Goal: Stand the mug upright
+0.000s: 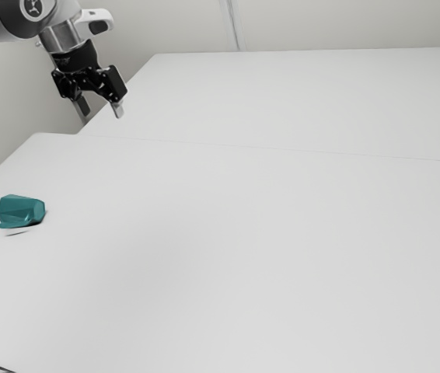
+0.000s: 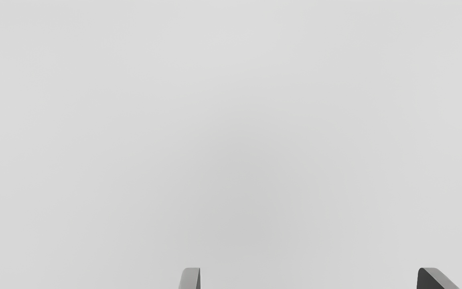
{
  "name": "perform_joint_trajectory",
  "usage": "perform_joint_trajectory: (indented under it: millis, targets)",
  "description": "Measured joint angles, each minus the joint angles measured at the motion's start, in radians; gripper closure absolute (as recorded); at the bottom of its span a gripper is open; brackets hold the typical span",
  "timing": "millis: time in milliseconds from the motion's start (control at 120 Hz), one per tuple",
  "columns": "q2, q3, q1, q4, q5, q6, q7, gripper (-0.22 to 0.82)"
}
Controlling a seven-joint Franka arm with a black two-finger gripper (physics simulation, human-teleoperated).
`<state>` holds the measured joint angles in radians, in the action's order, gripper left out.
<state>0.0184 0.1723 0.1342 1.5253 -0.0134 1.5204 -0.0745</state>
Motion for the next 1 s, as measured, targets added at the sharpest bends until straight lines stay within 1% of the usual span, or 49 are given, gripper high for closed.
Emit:
perform_joint_trajectory:
  millis: [258,375,600,783,875,1000]
  targets:
    - [0.004,0.0,-0.03,0.0,0.007,-0.005,0.003,0.02]
    - [0.011,0.0,-0.063,0.001,0.007,-0.025,0.005,0.02]
    - [0.005,0.0,-0.203,-0.011,0.007,-0.042,-0.005,0.02]
    - [-0.009,0.003,-0.333,-0.021,-0.001,-0.041,-0.055,0.02]
    - [-0.029,0.029,-0.373,-0.03,-0.005,-0.041,-0.086,0.02]
    - [-0.072,0.115,-0.38,-0.061,-0.041,-0.041,-0.136,0.02]
